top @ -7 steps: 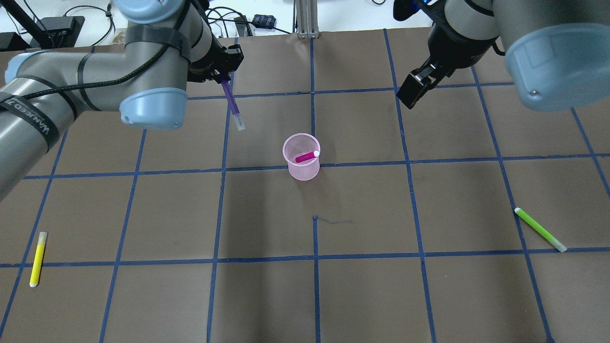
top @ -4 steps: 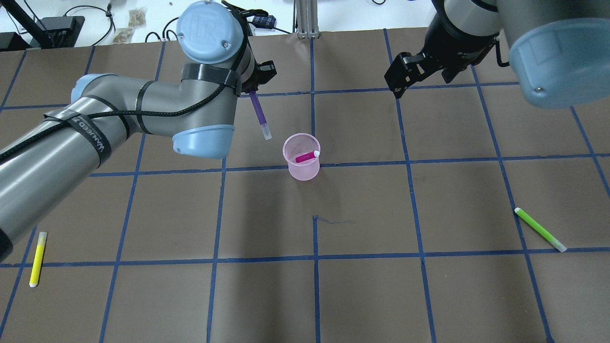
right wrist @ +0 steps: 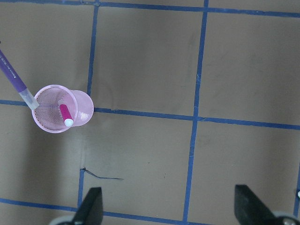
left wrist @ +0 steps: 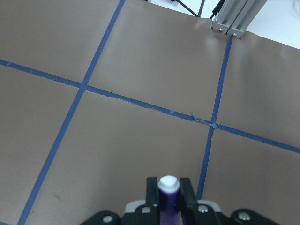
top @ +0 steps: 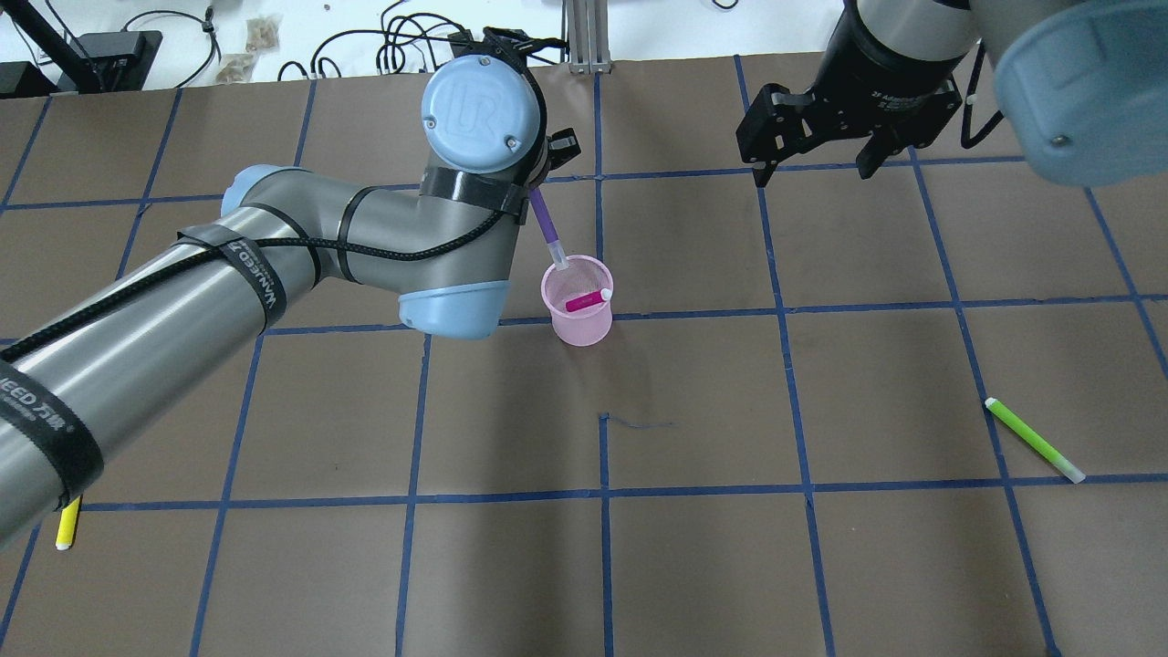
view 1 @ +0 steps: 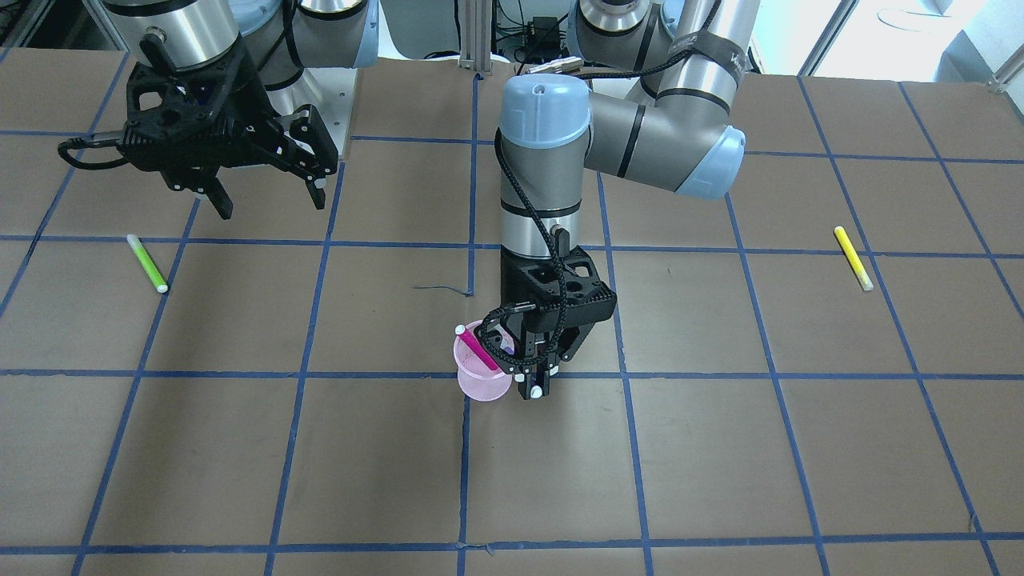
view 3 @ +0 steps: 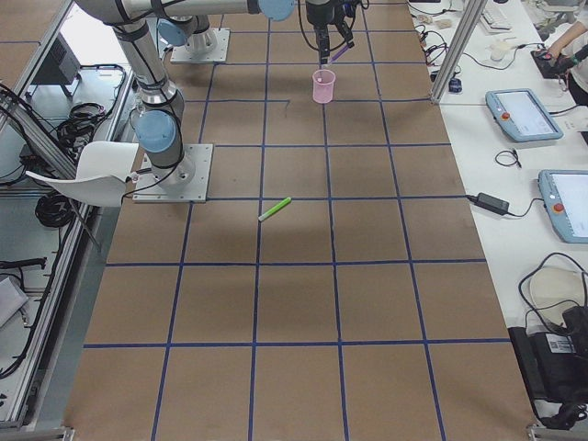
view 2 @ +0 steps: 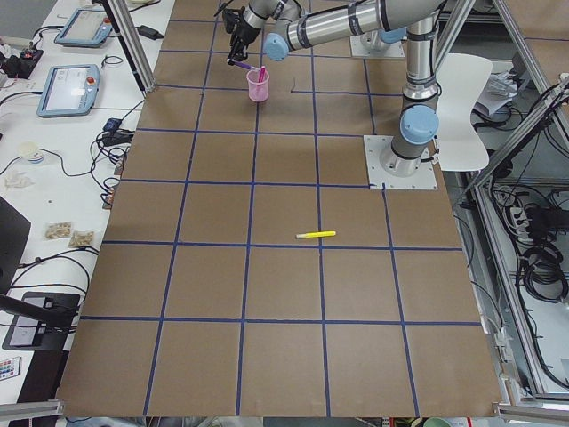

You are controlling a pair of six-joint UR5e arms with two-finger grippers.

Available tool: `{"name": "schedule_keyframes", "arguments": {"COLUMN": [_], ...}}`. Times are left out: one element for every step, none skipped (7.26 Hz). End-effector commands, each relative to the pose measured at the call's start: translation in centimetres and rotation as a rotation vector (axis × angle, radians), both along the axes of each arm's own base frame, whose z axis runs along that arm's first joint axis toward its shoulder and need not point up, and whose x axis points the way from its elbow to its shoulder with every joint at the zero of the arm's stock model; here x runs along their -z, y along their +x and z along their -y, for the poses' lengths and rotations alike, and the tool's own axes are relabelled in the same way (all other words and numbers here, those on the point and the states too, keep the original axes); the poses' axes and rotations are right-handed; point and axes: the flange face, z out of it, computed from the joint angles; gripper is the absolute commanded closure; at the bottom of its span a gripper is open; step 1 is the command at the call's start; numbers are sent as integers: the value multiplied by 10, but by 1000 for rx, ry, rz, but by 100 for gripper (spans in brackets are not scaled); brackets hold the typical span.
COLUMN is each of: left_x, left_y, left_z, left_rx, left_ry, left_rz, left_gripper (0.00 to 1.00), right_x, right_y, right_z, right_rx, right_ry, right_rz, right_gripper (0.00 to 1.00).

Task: Insert purple and pink pens into pink cup

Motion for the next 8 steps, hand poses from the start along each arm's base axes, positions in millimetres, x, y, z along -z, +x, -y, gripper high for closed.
{"name": "schedule_keyframes", "arguments": {"left_x": [12, 25, 36, 41, 40, 39, 41, 48], "left_y": [-16, -17, -17, -20, -22, -22, -23, -23], "left_z": [-9, -17, -25, -30, -31, -32, -33, -36], "left_rx": [15, 21, 27, 34, 36, 37, 40, 42], "left_ry": [-73, -65, -44, -36, -36, -36, -29, -14], "left_rz": [6, 8, 16, 22, 22, 23, 25, 33], "left_gripper": [100, 100, 100, 100, 100, 100, 100, 100], "right_x": [3, 4, 5, 5, 5, 5, 5, 5], "right_y": [0, 0, 0, -1, 0, 0, 0, 0], "right_z": [-1, -1, -1, -2, -2, -2, -2, -2], "right_rx": [-3, -6, -6, -5, -7, -44, -79, -79], "right_ry": [10, 13, 16, 15, 15, 12, 9, 9], "right_rz": [-2, -3, -3, -9, -11, -15, -20, -20], "right_gripper": [0, 0, 0, 0, 0, 0, 0, 0]}}
